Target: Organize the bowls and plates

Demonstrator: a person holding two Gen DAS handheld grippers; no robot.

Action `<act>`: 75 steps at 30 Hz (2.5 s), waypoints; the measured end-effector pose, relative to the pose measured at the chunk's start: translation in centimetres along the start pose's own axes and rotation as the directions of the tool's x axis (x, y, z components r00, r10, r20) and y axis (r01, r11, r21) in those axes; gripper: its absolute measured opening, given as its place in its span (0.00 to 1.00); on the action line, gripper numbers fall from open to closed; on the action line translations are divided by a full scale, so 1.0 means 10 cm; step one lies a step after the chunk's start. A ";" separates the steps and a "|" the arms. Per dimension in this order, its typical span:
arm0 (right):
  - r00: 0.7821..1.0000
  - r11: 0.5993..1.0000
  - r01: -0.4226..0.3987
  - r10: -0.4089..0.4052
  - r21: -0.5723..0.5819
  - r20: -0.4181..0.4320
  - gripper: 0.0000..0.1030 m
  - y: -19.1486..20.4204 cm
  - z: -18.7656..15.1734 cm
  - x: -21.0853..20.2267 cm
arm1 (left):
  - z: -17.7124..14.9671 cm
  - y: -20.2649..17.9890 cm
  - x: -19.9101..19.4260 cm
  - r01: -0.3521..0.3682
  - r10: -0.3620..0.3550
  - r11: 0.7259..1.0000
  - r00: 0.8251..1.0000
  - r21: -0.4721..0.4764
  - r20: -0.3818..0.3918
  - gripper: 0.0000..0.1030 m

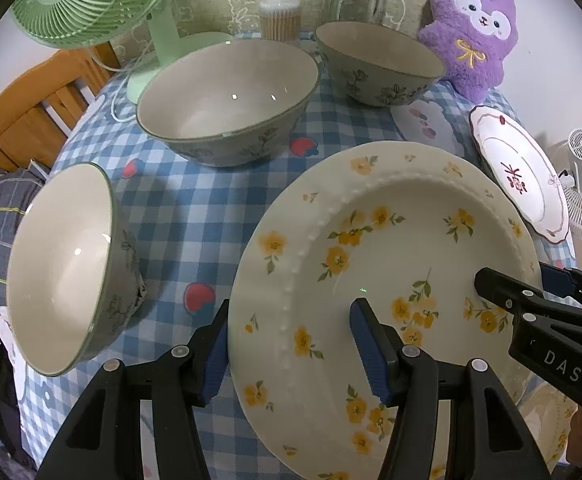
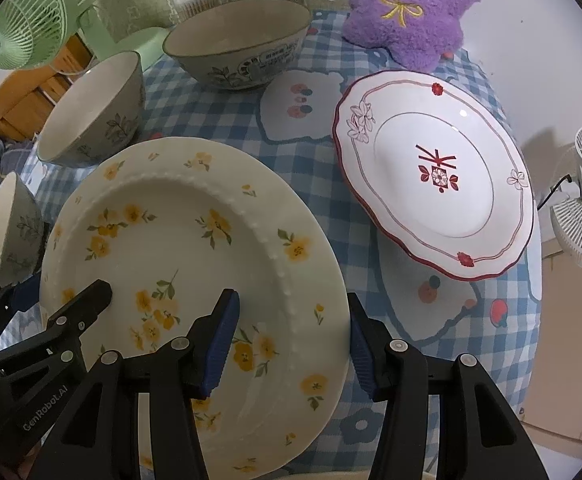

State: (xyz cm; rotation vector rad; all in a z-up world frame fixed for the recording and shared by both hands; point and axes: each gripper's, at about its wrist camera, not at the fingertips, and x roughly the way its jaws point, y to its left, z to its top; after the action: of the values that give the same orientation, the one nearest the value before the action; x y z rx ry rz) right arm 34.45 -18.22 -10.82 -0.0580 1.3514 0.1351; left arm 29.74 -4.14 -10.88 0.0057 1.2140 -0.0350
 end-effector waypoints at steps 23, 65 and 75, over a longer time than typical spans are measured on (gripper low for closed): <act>0.995 1.000 0.016 -0.017 0.011 0.096 0.53 -0.08 -0.12 -0.60 | -0.08 -0.13 -0.56 -0.007 0.006 1.000 0.996 0.014 0.087 0.57; 0.996 0.993 0.054 -0.061 0.108 0.067 0.52 -0.87 -1.40 -1.01 | -0.99 -1.09 -0.88 0.039 -0.045 0.994 0.997 0.102 0.058 0.57; 0.998 0.993 0.052 -0.055 0.102 0.028 0.52 -0.97 -1.64 -0.92 | -1.23 -1.20 -0.81 0.037 -0.040 0.995 0.999 0.091 0.026 0.57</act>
State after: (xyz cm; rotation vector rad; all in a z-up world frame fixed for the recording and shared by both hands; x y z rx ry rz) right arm 17.91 -30.34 -5.75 -0.0062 1.3226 0.0220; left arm 15.02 -15.68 -7.41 0.0605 1.1839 -0.1235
